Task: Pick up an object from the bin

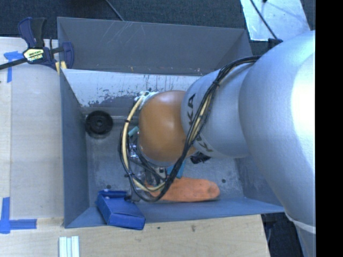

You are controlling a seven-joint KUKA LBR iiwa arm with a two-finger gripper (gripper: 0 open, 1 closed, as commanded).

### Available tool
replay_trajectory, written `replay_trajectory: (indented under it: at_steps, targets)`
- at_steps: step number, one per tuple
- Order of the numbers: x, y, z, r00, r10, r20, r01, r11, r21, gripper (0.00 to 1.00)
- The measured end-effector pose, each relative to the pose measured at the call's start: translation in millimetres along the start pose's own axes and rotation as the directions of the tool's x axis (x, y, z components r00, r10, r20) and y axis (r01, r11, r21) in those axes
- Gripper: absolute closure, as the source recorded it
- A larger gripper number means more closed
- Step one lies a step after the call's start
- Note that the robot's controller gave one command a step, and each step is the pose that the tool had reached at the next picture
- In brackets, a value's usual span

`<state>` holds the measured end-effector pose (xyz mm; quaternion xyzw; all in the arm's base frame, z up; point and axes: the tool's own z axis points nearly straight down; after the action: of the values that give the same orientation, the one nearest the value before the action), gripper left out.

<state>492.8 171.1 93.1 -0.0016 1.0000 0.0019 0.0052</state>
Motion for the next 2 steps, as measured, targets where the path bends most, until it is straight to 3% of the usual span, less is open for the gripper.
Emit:
replay_trajectory:
  at_steps: [1,2]
  targets:
    - [3.1,2.8,22.2,0.999,0.046,-0.003,-0.046,0.999,0.002,1.00]
    - [3.1,2.8,22.2,0.999,0.046,-0.003,-0.046,0.999,0.002,1.00]
